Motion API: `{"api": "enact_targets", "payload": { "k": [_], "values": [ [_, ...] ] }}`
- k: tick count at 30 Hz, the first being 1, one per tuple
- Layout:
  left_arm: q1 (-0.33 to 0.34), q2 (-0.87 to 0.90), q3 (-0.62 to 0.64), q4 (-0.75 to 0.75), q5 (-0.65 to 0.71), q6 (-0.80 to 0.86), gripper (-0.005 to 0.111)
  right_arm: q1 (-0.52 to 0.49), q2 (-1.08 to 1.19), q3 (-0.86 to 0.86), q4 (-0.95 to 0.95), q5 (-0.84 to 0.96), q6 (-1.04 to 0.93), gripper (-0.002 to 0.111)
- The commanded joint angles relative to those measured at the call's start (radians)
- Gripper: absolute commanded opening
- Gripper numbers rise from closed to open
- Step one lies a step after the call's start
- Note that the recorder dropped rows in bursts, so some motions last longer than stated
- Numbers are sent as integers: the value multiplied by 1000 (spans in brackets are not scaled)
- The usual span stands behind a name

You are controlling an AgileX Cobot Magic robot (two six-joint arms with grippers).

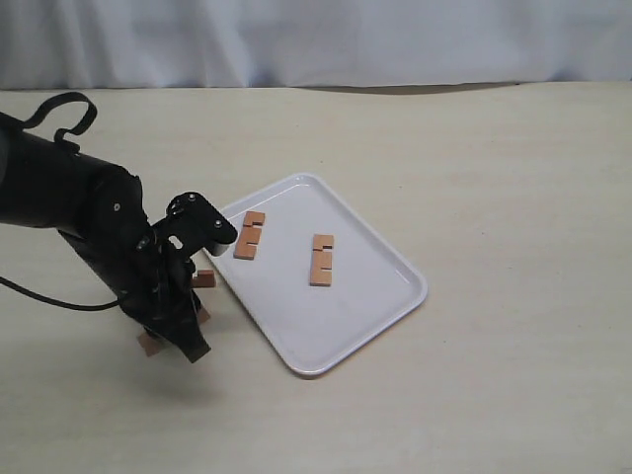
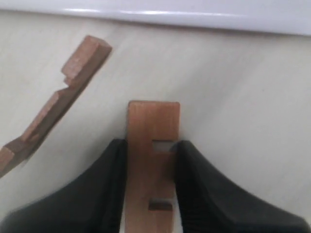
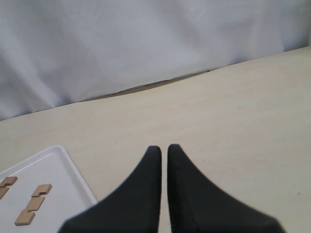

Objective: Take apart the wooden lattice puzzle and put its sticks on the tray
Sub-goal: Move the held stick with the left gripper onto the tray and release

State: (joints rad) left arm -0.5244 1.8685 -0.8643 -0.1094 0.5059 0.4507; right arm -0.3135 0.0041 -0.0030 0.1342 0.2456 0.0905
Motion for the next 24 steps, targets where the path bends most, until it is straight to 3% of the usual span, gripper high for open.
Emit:
{"api": "enact_targets", "payload": {
  "k": [1,7,10,15,20,24],
  "values": [
    [0,9,0,22,40,7,0,3,-4,3,-7,-1,-1,4],
    [-3,-48,-53,-61,124,19,0,3,-4,3,-7,-1,-1,4],
    [-37,-103,-91,-116,131,19,0,3,-4,3,-7,-1,-1,4],
    [-121,-154,-107,-217,-74,-3,0,3,-4,3,-7,-1,-1,4],
    [-142,-93,-179,-211,-217,-253,0,3,-4,3,-7,-1,-1,4],
    [-140,0,-292,-164,-190,-386,0,3,-4,3,-7,-1,-1,4]
  ]
}}
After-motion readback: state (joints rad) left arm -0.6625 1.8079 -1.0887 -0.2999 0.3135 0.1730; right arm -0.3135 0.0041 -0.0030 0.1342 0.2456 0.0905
